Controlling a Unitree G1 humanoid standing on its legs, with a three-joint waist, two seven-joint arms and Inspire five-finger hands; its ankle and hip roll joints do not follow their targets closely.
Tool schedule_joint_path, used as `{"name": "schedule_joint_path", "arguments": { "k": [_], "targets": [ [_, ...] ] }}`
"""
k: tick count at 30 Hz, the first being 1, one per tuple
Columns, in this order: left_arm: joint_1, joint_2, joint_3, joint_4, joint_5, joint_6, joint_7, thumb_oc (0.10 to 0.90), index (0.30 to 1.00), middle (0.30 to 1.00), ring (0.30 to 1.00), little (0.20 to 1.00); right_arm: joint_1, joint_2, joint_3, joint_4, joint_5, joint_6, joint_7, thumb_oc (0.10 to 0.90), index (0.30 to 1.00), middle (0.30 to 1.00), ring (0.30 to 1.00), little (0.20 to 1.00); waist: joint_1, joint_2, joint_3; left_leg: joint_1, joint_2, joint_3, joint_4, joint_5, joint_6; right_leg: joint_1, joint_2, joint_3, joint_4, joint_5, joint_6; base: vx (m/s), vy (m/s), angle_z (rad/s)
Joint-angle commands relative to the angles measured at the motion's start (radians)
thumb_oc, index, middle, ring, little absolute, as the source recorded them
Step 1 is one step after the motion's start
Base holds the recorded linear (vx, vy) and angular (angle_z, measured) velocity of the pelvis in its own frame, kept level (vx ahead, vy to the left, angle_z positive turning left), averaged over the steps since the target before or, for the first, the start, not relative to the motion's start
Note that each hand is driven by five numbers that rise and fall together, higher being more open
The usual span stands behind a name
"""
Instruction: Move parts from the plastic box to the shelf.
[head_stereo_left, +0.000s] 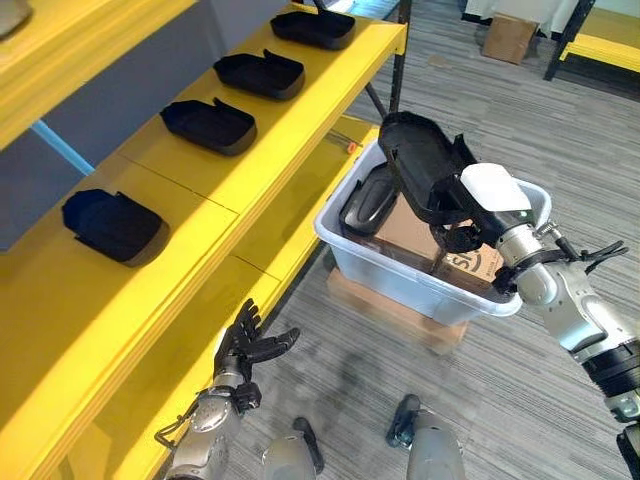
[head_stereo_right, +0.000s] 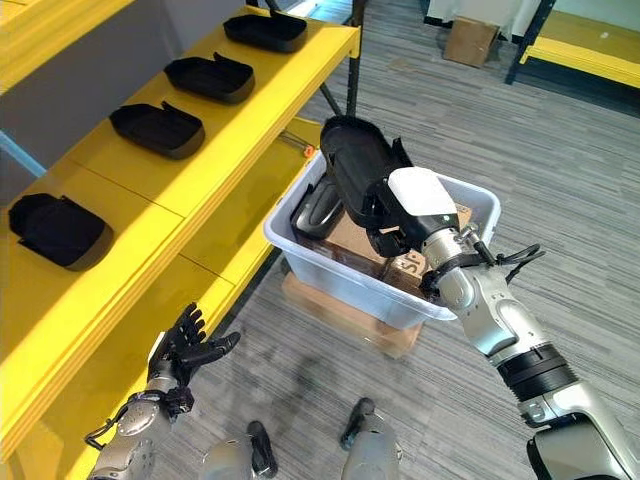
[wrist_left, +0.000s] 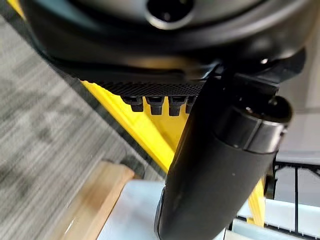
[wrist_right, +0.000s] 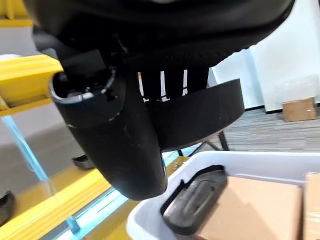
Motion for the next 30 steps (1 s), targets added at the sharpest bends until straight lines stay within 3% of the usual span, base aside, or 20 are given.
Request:
{"name": "schedule_joint_path", "arguments": {
  "k": [1, 10, 16, 18, 20, 21, 25, 26, 27, 28, 29, 30],
  "targets": [
    [-0.033, 0.043, -0.004, -0.090, 0.050, -0.083, -0.011, 0.900, 1.000, 1.000, 1.000, 1.000, -0.109, 0.004, -0.161, -0.097, 0.026, -0.039, -0.116, 0.400, 0.300, 0.300, 0.300, 0.300, 0.019, -0.012, -0.067, 0.074, 0.043, 0.002, -0.040, 0.006, -0.019, 0.056, -0.039, 0.062, -0.018, 0.036, 0.125, 0.02, 0.068, 0.07],
    [-0.016, 0.032, 0.015, -0.097, 0.072, -0.082, -0.010, 0.900, 1.000, 1.000, 1.000, 1.000, -0.091, 0.036, -0.159, -0.083, -0.002, -0.035, -0.101, 0.400, 0.300, 0.300, 0.300, 0.300, 0.036, -0.056, -0.100, 0.096, 0.001, -0.003, -0.095, 0.000, -0.007, 0.079, -0.066, 0.042, -0.066, 0.090, 0.159, 0.06, 0.040, 0.09],
    [-0.009, 0.041, 0.021, -0.113, 0.077, -0.082, -0.012, 0.900, 1.000, 1.000, 1.000, 1.000, -0.105, 0.041, -0.146, -0.074, -0.001, -0.033, -0.100, 0.400, 0.300, 0.300, 0.300, 0.300, 0.043, -0.068, -0.109, 0.089, -0.010, -0.015, -0.079, -0.017, 0.004, 0.089, -0.078, 0.040, -0.082, 0.120, 0.177, 0.07, 0.050, 0.03],
    [-0.001, 0.046, 0.020, -0.124, 0.076, -0.084, -0.012, 0.900, 1.000, 1.000, 1.000, 1.000, -0.097, 0.045, -0.146, -0.070, -0.008, -0.027, -0.094, 0.400, 0.300, 0.300, 0.300, 0.300, 0.059, -0.073, -0.103, 0.069, -0.050, -0.041, -0.048, -0.048, 0.030, 0.114, -0.114, 0.038, -0.096, 0.179, 0.203, 0.12, 0.231, 0.10],
    [0.002, 0.049, 0.021, -0.129, 0.076, -0.084, -0.011, 0.900, 1.000, 1.000, 1.000, 1.000, -0.092, 0.047, -0.149, -0.070, -0.011, -0.024, -0.093, 0.400, 0.300, 0.300, 0.300, 0.300, 0.059, -0.074, -0.103, 0.066, -0.066, -0.049, -0.049, -0.055, 0.041, 0.122, -0.127, 0.034, -0.100, 0.193, 0.212, 0.08, 0.204, 0.25],
    [0.003, 0.052, 0.020, -0.132, 0.079, -0.085, -0.006, 0.900, 1.000, 1.000, 1.000, 1.000, -0.083, 0.048, -0.150, -0.071, -0.022, -0.019, -0.093, 0.400, 0.300, 0.300, 0.300, 0.300, 0.064, -0.076, -0.105, 0.067, -0.106, -0.061, -0.070, -0.060, 0.056, 0.136, -0.158, 0.046, -0.115, 0.260, 0.236, 0.05, 0.180, 0.34],
    [-0.002, 0.061, 0.021, -0.137, 0.109, -0.087, 0.002, 0.900, 1.000, 1.000, 1.000, 1.000, -0.060, 0.053, -0.152, -0.067, -0.022, -0.019, -0.093, 0.400, 0.300, 0.300, 0.300, 0.300, 0.057, -0.075, -0.119, 0.077, -0.163, -0.088, -0.151, -0.037, 0.085, 0.125, -0.191, 0.081, -0.115, 0.305, 0.238, 0.08, 0.217, 0.44],
    [-0.007, 0.067, 0.015, -0.132, 0.113, -0.088, 0.003, 0.900, 1.000, 1.000, 1.000, 1.000, -0.052, 0.048, -0.153, -0.066, -0.018, -0.022, -0.093, 0.400, 0.300, 0.300, 0.300, 0.300, 0.045, -0.072, -0.123, 0.082, -0.172, -0.104, -0.182, -0.027, 0.086, 0.114, -0.177, 0.130, -0.109, 0.319, 0.238, -0.01, 0.080, 0.54],
    [-0.015, 0.071, 0.010, -0.129, 0.111, -0.090, 0.004, 0.900, 1.000, 1.000, 1.000, 1.000, -0.052, 0.041, -0.152, -0.064, -0.014, -0.022, -0.092, 0.400, 0.300, 0.300, 0.300, 0.300, 0.032, -0.071, -0.124, 0.084, -0.181, -0.106, -0.229, 0.017, 0.093, 0.073, -0.153, 0.190, -0.109, 0.329, 0.209, 0.07, 0.174, 0.63],
    [-0.036, 0.072, -0.004, -0.102, 0.106, -0.092, 0.005, 0.900, 1.000, 1.000, 1.000, 1.000, -0.043, 0.029, -0.154, -0.059, -0.008, -0.024, -0.089, 0.400, 0.300, 0.300, 0.300, 0.300, -0.004, -0.058, -0.121, 0.102, -0.186, -0.154, -0.283, 0.053, 0.091, 0.000, 0.004, 0.361, -0.111, 0.244, 0.172, 0.03, 0.123, 0.62],
    [-0.038, 0.072, -0.004, -0.101, 0.106, -0.093, 0.005, 0.900, 1.000, 1.000, 1.000, 1.000, -0.043, 0.028, -0.155, -0.059, -0.008, -0.024, -0.089, 0.400, 0.300, 0.300, 0.300, 0.300, -0.001, -0.057, -0.123, 0.101, -0.184, -0.151, -0.287, 0.058, 0.089, -0.004, 0.006, 0.363, -0.112, 0.246, 0.169, 0.13, 0.125, 0.79],
    [-0.055, 0.067, -0.013, -0.088, 0.115, -0.093, 0.005, 0.900, 1.000, 1.000, 1.000, 1.000, -0.026, 0.023, -0.165, -0.059, 0.005, -0.026, -0.089, 0.400, 0.300, 0.300, 0.300, 0.300, -0.017, -0.056, -0.119, 0.112, -0.197, -0.191, -0.313, 0.075, 0.089, -0.040, 0.116, 0.414, -0.110, 0.174, 0.144, 0.07, 0.007, 0.88]
  ]
}}
